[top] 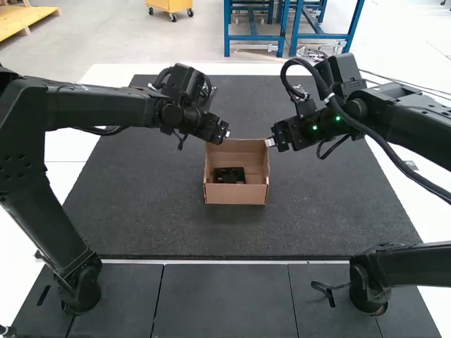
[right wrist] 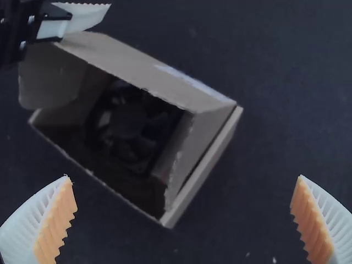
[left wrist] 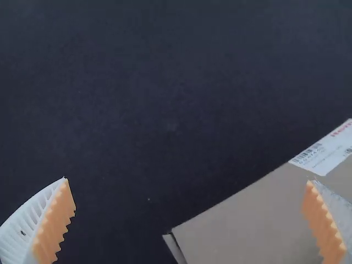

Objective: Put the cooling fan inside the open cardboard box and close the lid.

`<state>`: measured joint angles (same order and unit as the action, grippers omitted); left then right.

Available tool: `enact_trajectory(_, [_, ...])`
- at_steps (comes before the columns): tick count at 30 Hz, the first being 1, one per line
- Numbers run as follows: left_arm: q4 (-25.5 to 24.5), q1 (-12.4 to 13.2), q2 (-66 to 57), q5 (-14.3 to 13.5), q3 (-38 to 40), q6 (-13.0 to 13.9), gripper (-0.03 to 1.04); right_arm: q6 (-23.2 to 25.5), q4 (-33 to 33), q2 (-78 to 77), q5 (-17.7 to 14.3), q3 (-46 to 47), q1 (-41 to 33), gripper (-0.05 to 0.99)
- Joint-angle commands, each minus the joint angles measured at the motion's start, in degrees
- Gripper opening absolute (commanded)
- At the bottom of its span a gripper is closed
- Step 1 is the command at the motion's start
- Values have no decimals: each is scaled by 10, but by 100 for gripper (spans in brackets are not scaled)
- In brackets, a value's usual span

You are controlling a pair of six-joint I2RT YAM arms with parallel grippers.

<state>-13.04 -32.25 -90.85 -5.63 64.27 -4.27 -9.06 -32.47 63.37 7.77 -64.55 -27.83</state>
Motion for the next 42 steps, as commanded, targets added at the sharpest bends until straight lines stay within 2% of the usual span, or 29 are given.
enact_trajectory(1, [-7,-7,0,19,14,13,97,-2,2,3,8,-23,9,89])
enact_trajectory(9, [-37,-8,0,34,2,13,97,-3,1,13,12,-28,9,89])
enact_trajectory(16, [-40,-8,0,34,-10,13,97,-3,0,19,15,-33,9,89])
enact_trajectory(23, [-40,-9,0,46,-24,12,97,-2,-10,20,20,-29,18,89])
enact_trajectory(34, [-8,-34,0,46,-64,-1,97,-1,-14,20,22,-24,19,89])
enact_trajectory(42, [23,-36,-14,44,-96,-1,97,4,-16,20,31,-22,19,89])
